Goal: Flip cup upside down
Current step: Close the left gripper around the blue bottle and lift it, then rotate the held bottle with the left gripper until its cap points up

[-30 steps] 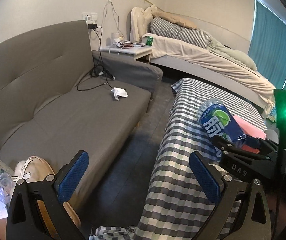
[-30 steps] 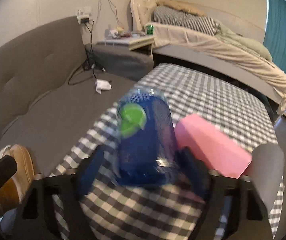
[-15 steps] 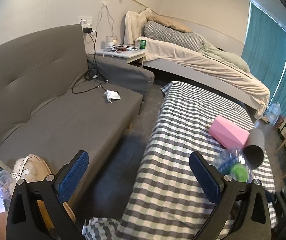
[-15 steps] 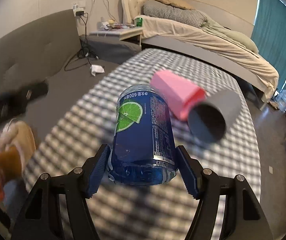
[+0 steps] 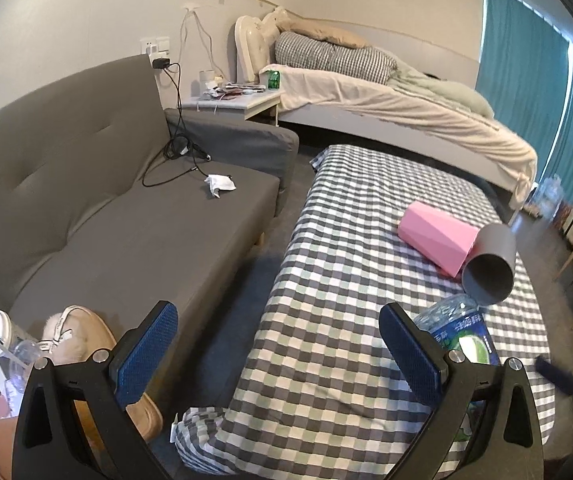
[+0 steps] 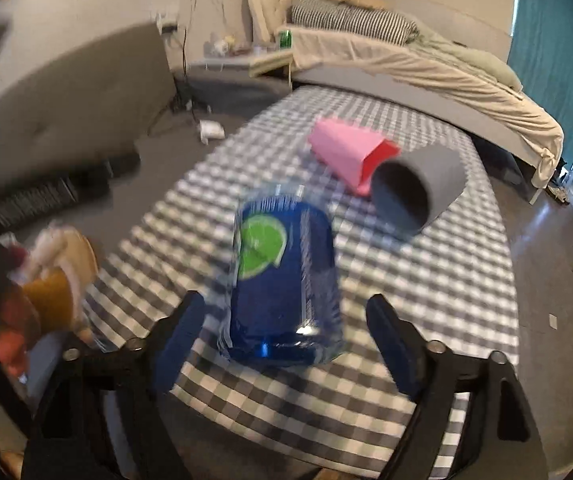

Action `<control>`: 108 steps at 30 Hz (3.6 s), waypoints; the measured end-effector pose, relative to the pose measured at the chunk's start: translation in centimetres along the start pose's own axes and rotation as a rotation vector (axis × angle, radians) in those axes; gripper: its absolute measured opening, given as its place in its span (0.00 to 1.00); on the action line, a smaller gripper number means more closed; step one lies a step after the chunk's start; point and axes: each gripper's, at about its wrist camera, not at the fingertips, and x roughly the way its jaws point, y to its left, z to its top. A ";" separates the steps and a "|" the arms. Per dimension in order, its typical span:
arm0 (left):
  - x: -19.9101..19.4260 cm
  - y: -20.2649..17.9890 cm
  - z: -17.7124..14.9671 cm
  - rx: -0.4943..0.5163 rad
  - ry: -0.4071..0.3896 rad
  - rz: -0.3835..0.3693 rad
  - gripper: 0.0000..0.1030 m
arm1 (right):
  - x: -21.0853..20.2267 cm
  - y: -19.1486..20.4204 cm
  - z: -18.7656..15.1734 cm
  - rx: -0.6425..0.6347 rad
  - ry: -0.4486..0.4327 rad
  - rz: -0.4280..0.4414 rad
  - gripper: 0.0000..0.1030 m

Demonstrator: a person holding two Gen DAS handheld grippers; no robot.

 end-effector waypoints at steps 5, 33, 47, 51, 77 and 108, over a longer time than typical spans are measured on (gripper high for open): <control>-0.4 -2.9 0.2 0.003 0.026 -0.062 1.00 | -3.7 -4.0 1.7 0.051 -0.061 0.005 0.83; 8.2 -11.1 0.6 -0.033 0.469 -0.265 0.73 | 0.7 -15.1 1.8 0.170 -0.056 -0.048 0.83; 0.8 -11.4 -0.7 0.124 -0.136 -0.230 0.73 | -0.6 -15.7 1.3 0.222 -0.106 -0.072 0.83; 0.7 -11.9 -2.0 0.189 -0.172 -0.203 0.73 | -1.0 -15.6 1.4 0.242 -0.115 -0.058 0.83; -2.1 -11.6 -7.5 0.270 0.021 -0.284 0.83 | -4.6 -13.6 0.8 0.213 -0.165 -0.035 0.83; 2.1 -14.9 -6.3 0.272 -0.026 -0.300 0.64 | -3.1 -14.6 0.0 0.196 -0.115 -0.033 0.83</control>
